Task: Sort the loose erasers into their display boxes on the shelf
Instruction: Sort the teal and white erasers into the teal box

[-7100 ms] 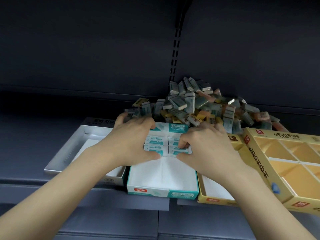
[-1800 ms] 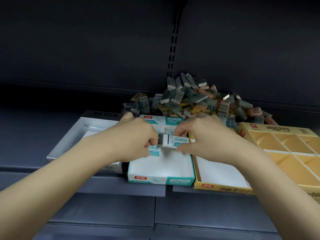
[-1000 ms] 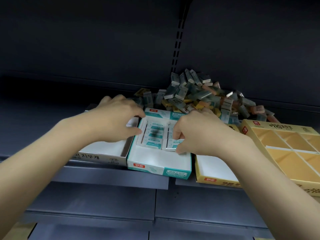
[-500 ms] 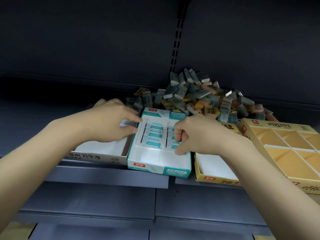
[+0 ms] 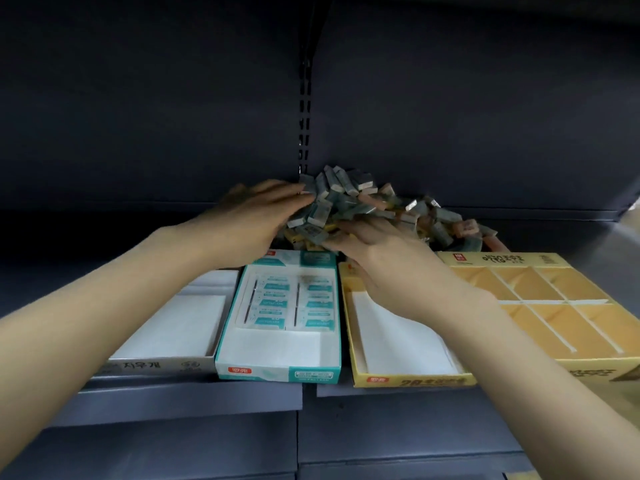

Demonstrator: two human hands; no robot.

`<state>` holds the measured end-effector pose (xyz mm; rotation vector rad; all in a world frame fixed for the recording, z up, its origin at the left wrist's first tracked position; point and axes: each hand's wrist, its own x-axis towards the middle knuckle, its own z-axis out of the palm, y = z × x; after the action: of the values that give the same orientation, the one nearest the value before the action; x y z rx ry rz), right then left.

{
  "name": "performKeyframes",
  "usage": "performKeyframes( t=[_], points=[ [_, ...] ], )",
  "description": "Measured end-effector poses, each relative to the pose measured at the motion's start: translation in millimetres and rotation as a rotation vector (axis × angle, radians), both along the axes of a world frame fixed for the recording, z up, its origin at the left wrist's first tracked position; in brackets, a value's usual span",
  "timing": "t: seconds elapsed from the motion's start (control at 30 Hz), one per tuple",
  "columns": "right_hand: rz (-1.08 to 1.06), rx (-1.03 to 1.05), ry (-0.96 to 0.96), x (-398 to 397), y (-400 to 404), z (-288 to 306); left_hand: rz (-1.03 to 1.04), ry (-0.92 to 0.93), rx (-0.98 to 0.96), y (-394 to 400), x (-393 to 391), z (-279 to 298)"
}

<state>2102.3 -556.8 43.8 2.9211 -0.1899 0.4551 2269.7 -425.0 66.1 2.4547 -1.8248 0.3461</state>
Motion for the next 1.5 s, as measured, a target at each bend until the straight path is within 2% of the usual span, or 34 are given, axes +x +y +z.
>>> performKeyframes(
  t=[0.2,0.43,0.7,0.77,0.87,1.03,1.17,1.27,1.43,1.5],
  points=[
    [0.009,-0.109,-0.03,-7,-24,-1,0.028,-0.291,0.09,-63,10,7],
    [-0.043,-0.146,0.079,-17,-47,10,-0.022,-0.466,0.172,-105,27,4],
    [-0.076,-0.186,0.184,-2,-80,17,-0.087,-0.372,0.199,-129,46,-2],
    [-0.077,-0.171,0.163,4,-87,18,-0.145,-0.417,0.122,-130,48,-8],
    [-0.088,-0.153,0.142,14,-96,18,-0.304,-0.505,-0.166,-126,47,-8],
    [-0.078,-0.21,0.092,36,-115,13,-0.32,-0.52,-0.344,-106,48,-2],
    [-0.006,-0.199,-0.06,57,-127,11,-0.284,-0.559,-0.356,-87,51,4],
    [-0.014,-0.128,-0.102,74,-123,15,-0.203,-0.571,-0.35,-76,55,5],
    [-0.067,-0.192,0.022,98,-117,16,-0.161,-0.592,-0.34,-55,58,3],
    [-0.098,-0.154,0.087,104,-120,14,-0.163,-0.597,-0.363,-48,59,1]
  ],
)
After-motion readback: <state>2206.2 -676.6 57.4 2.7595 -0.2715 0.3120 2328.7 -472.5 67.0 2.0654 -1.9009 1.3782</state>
